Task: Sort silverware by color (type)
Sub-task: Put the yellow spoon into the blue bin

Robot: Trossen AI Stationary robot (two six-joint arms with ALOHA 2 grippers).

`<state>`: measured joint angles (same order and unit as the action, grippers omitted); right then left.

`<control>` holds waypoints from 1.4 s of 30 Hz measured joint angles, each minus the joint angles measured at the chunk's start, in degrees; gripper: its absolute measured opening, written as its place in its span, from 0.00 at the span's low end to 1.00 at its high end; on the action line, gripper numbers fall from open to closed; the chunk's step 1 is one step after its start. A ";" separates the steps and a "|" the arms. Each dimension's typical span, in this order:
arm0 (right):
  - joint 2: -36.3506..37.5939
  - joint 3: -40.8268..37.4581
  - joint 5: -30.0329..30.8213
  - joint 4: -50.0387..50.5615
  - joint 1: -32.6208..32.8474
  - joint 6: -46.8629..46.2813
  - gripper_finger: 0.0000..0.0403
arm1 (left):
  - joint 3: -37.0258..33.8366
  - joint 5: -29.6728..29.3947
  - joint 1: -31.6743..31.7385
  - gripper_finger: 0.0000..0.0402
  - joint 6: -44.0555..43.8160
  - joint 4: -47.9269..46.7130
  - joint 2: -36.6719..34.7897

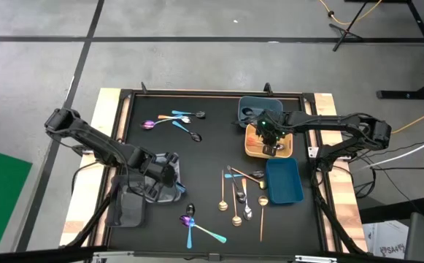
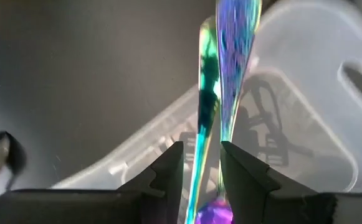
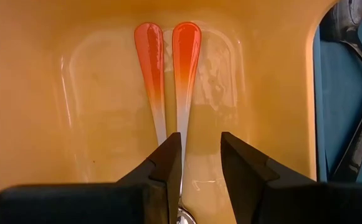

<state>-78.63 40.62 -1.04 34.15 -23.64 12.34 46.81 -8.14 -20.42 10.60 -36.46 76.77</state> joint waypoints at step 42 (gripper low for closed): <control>-0.02 19.83 0.55 16.60 27.27 -25.34 0.25 | 13.41 -7.93 0.04 0.25 -3.05 10.44 -0.02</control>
<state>-78.65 60.45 -0.49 50.75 3.63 -13.01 60.23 -16.08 -20.38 7.55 -26.02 76.75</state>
